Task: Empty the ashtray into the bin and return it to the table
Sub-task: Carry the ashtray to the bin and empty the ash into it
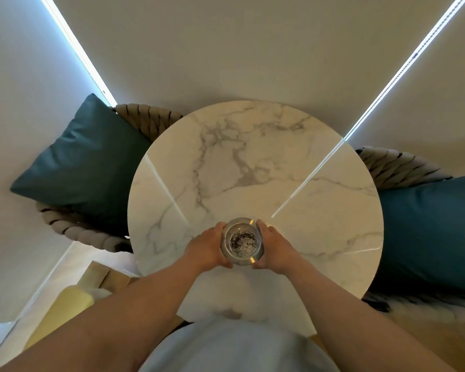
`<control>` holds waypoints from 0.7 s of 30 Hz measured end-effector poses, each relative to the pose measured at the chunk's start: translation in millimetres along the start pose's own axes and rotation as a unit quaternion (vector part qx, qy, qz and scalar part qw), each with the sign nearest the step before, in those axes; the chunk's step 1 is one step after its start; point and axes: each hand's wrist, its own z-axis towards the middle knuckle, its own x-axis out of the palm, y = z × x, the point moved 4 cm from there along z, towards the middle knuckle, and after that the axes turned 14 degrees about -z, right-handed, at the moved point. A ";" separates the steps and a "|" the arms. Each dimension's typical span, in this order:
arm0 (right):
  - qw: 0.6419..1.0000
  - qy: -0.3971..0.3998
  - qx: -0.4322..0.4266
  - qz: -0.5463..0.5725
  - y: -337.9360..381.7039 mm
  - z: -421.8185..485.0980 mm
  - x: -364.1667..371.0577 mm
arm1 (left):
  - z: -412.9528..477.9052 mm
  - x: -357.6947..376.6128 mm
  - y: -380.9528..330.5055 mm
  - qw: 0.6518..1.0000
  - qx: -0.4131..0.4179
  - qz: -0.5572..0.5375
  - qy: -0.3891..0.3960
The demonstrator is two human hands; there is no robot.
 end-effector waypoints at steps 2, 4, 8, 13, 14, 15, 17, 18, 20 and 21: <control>1.000 0.006 -0.006 -0.009 2.3 -9.2 6.2 | -12.4 5.9 5.3 1.000 0.000 -0.005 -0.004; 1.000 0.010 -0.014 -0.021 4.3 -15.9 10.0 | -22.4 10.0 8.2 1.000 -0.001 -0.011 -0.007; 0.998 0.021 -0.032 -0.042 9.3 -25.2 15.7 | -39.8 13.7 13.3 1.000 -0.007 -0.015 -0.009; 0.997 0.026 -0.049 -0.054 14.5 -38.3 25.5 | -61.5 24.6 24.0 0.999 -0.008 -0.028 -0.023; 0.997 0.028 -0.053 -0.055 14.9 -41.5 27.6 | -65.6 27.7 25.7 0.999 -0.009 -0.033 -0.028; 0.996 0.029 -0.057 -0.056 14.8 -44.2 29.5 | -68.8 30.7 26.9 0.999 -0.010 -0.038 -0.030; 0.996 0.027 -0.064 -0.058 13.0 -49.4 32.1 | -74.3 36.8 28.1 0.998 -0.012 -0.045 -0.034; 0.996 0.025 -0.068 -0.058 12.0 -51.6 32.6 | -76.5 39.3 28.0 0.998 -0.013 -0.048 -0.035; 0.995 0.021 -0.077 -0.057 10.5 -54.7 32.7 | -80.2 42.8 27.1 0.997 -0.012 -0.058 -0.040; 0.995 0.019 -0.083 -0.056 9.7 -55.4 31.9 | -81.4 44.0 26.1 0.997 -0.012 -0.062 -0.046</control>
